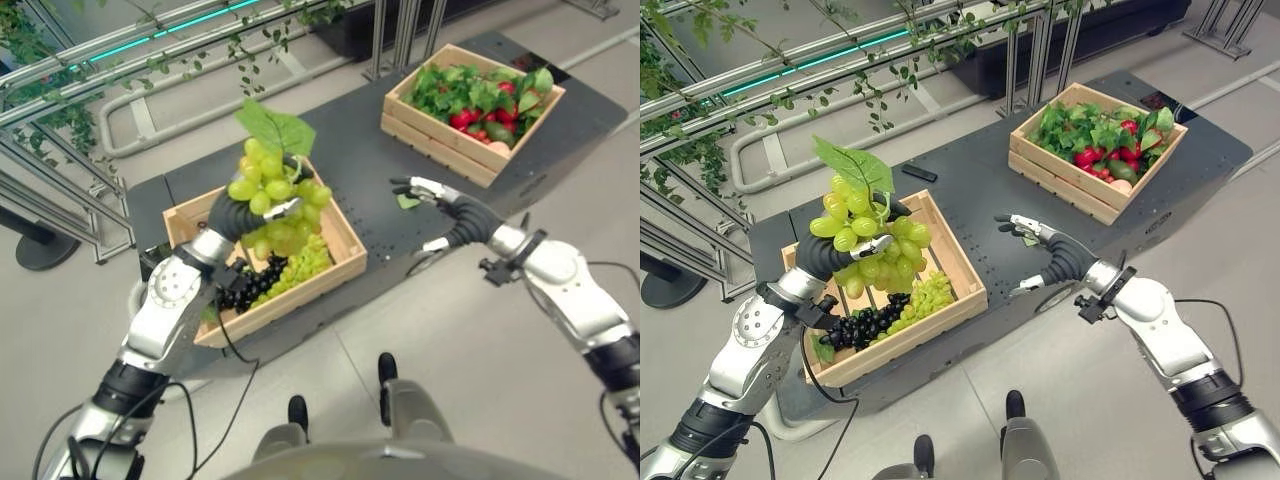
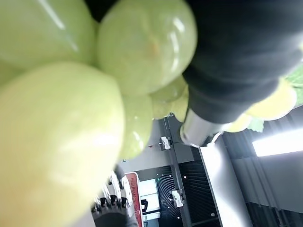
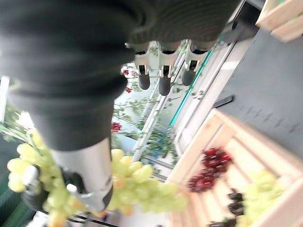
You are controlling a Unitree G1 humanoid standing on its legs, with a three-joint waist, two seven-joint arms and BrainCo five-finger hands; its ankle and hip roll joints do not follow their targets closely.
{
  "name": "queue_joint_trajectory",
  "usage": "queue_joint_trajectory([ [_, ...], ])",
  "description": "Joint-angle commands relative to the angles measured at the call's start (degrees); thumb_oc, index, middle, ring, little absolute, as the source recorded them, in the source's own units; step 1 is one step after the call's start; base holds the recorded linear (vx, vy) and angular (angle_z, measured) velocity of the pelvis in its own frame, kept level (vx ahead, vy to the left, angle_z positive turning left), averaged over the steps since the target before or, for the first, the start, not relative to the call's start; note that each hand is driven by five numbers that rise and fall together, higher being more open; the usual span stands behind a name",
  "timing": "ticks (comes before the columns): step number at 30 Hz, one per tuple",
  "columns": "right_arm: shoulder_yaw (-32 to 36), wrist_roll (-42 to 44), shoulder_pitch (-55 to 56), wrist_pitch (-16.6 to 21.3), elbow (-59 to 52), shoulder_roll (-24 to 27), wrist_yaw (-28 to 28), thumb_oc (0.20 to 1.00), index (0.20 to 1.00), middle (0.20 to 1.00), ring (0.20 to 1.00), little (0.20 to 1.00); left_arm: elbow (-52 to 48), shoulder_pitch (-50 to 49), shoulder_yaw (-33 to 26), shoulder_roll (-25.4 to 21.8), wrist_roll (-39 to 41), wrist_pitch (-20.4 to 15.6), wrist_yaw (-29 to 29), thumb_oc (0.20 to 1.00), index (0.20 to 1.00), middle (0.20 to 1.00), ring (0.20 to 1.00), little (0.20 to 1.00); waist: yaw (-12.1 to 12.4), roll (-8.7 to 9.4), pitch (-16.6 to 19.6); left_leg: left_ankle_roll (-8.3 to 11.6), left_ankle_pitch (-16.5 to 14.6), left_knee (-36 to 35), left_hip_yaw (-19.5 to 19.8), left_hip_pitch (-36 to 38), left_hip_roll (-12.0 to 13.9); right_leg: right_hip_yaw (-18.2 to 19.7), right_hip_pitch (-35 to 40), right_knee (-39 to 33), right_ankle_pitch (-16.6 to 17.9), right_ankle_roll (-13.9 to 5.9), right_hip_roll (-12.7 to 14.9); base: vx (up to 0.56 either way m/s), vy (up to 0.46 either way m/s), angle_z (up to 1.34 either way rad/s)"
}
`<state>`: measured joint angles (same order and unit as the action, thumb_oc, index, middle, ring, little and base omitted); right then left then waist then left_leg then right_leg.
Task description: Pick up the fruits from the basket on one side to the basket on the other side
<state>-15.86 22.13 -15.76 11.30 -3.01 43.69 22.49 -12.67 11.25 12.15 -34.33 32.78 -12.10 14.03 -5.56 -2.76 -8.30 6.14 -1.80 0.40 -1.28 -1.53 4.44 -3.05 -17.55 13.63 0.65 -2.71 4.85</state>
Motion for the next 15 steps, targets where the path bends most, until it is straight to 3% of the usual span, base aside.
queue_joint_trajectory([
  [1, -3.0, 9.4, -4.4, 0.1, -0.4, -5.0, 1.5, 1.000, 1.000, 1.000, 1.000, 1.000, -1.8, 5.9, 1.0, -2.0, 2.7, -2.7, 0.3, 0.200, 0.200, 0.200, 0.200, 0.200, -1.0, 2.70, 2.0, -4.62, -1.0, -1.4, -0.9, 2.6, -4.5, -1.3, 7.7, -2.3, -3.1, -2.85, -2.4, 0.04, -0.008, 0.00],
  [15, -13.8, 25.9, -6.2, -5.4, 3.7, -14.6, 5.9, 1.000, 1.000, 1.000, 1.000, 1.000, 3.1, 14.9, 8.9, -0.6, 4.4, -2.5, 0.4, 0.200, 0.200, 0.200, 0.200, 0.200, -1.0, 3.03, 5.9, -4.23, -0.5, -3.4, -1.2, 5.8, -4.4, -1.5, 12.7, -6.0, -2.8, -2.70, -2.7, 0.01, -0.005, 0.00],
])
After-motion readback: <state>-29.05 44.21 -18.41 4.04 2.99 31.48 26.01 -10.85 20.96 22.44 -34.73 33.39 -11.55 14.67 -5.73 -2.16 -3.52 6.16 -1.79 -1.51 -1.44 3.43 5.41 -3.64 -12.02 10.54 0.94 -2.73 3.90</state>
